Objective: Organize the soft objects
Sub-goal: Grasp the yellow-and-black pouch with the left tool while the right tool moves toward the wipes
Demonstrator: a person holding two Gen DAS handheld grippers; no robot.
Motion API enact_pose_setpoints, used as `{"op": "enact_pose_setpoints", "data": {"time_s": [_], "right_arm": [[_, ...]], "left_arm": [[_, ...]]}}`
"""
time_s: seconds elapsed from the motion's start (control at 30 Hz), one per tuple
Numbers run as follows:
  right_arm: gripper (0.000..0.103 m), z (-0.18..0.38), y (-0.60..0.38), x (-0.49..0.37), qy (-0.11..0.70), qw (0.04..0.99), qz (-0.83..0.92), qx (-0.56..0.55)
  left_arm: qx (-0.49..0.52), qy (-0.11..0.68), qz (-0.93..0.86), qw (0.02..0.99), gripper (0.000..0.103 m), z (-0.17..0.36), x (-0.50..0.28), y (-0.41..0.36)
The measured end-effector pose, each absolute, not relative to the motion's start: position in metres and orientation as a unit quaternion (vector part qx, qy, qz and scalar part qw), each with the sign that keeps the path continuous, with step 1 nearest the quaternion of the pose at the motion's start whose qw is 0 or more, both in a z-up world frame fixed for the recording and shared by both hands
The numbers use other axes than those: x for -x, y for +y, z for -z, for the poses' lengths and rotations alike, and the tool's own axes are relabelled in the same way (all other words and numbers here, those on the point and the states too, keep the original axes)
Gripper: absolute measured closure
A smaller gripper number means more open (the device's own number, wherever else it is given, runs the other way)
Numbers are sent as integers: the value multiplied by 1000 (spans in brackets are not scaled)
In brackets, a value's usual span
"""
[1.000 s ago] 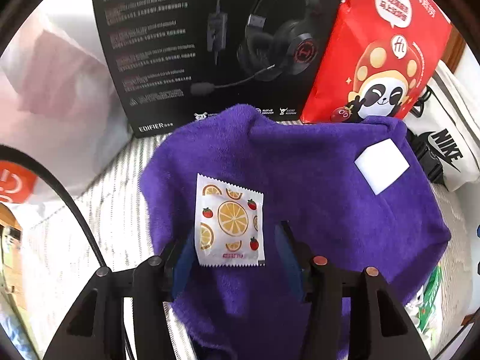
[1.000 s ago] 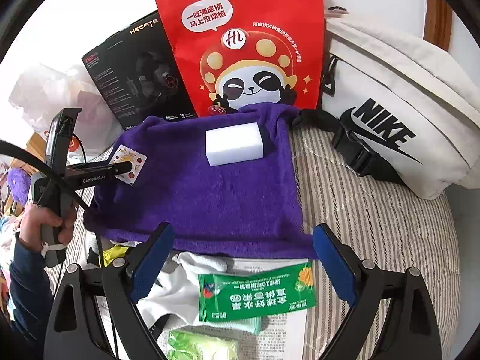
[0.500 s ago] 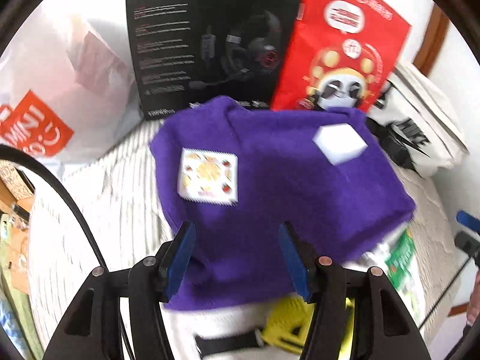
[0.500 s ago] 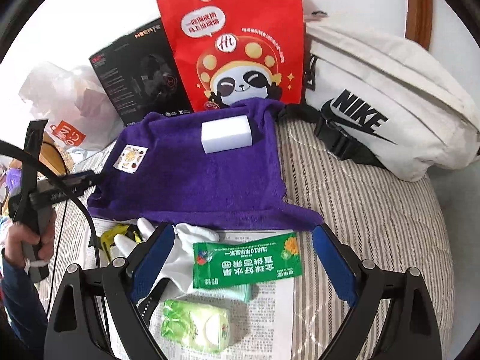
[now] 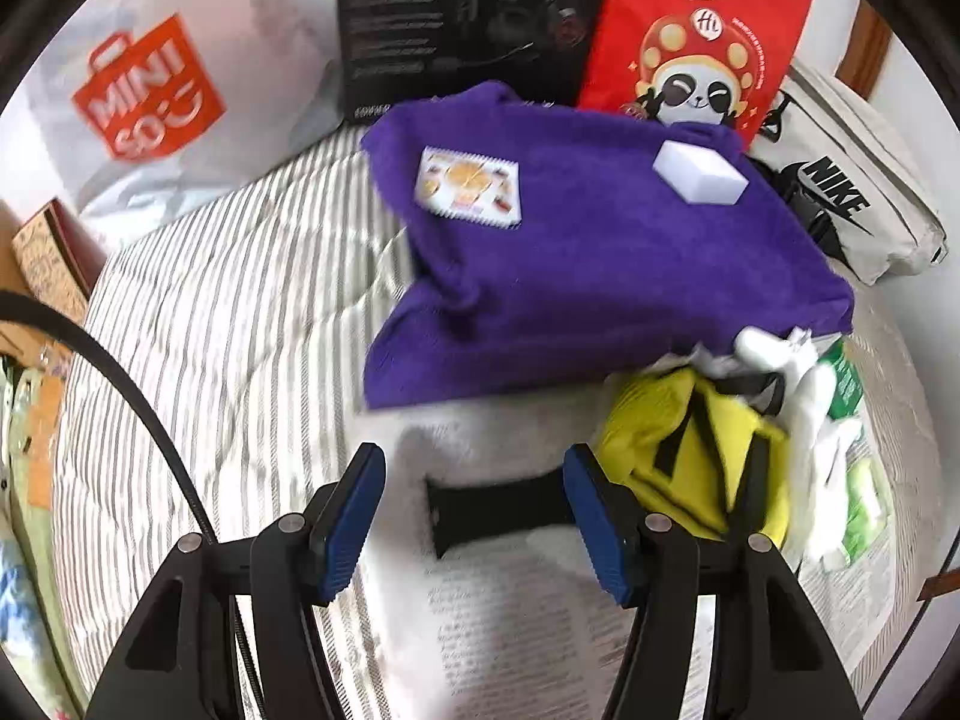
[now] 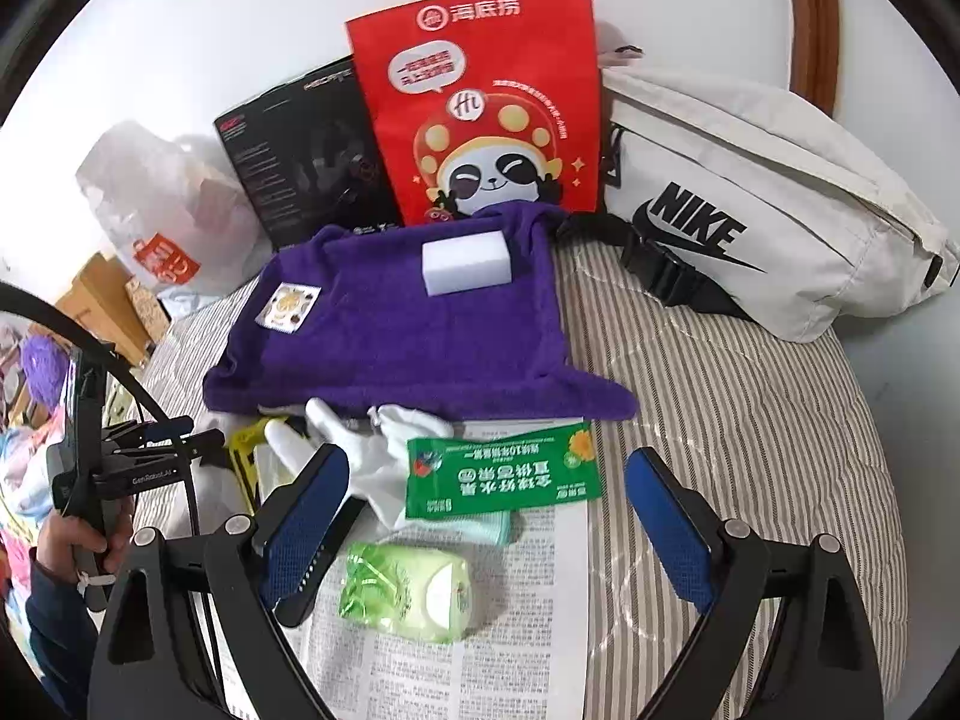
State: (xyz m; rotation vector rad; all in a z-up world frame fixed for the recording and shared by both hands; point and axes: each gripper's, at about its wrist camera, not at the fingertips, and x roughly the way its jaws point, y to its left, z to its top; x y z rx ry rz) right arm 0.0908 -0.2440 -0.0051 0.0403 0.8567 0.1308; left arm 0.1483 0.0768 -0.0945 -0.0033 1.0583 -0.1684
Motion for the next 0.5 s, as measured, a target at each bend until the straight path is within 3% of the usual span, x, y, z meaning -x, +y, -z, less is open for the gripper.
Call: {"op": "enact_pose_setpoints", "data": {"time_s": [0.5], "right_arm": [[10,13,-248,-71,428,902,-56,-5]], "left_arm": [[-13,494,144,857,42,103,-153,24]]}}
